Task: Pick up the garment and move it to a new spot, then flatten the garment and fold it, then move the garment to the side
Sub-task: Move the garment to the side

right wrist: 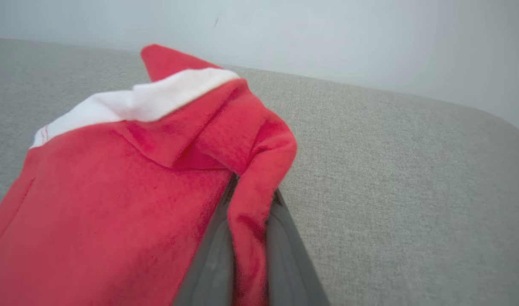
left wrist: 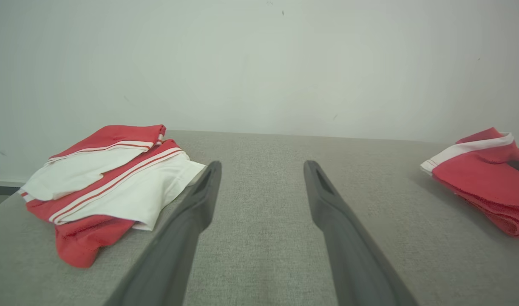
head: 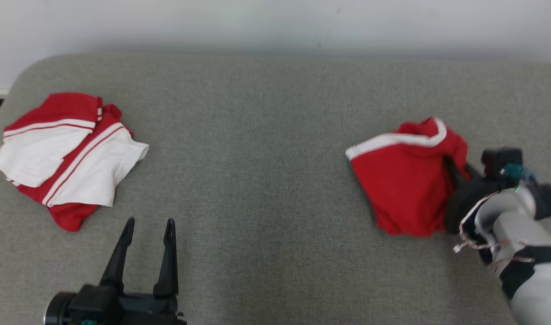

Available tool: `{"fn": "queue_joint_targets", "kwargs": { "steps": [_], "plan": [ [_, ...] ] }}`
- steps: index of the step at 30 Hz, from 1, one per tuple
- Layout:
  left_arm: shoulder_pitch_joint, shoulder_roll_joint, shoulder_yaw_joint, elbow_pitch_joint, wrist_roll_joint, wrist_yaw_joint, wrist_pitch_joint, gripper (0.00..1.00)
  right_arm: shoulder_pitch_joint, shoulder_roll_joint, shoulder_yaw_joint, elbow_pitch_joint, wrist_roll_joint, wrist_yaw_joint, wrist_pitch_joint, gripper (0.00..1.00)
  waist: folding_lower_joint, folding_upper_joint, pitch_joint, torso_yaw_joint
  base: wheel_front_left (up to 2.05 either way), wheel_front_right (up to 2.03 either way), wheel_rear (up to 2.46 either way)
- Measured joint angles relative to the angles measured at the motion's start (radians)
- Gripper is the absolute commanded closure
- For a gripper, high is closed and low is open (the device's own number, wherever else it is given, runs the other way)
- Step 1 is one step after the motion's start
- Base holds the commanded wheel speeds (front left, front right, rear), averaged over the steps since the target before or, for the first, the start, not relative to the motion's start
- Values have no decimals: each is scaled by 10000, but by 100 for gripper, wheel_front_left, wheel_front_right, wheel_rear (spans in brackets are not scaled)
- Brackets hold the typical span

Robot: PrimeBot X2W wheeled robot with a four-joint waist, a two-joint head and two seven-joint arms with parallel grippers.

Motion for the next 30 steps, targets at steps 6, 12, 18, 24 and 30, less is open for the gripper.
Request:
{"fn": "queue_joint_targets", "kwargs": {
  "steps": [6,12,18,24,30],
  "plan": [
    [-670,4,82,-920,102,-27,0,0,-1602,-591,591,56,198,0,140,100,1,0,950,-211,0,0,0],
    [-1371,447,161,-1636,393,-36,0,0,-2979,-1106,938,291,541,0,50,100,2,1,2019,-718,0,0,0],
    [-1655,928,73,-2033,606,-40,0,0,-3917,-1653,1202,623,702,0,-215,100,2,2,2905,-1521,0,0,0],
    [-1604,1197,82,-2261,692,-40,0,0,-4561,-2088,1421,955,815,0,-357,100,1,2,3510,-2399,0,0,0],
    [-1538,1392,115,-2621,773,-31,4,0,-5233,-2650,1710,1139,886,0,-405,100,-1,1,4045,-3015,0,0,0]
  ]
}}
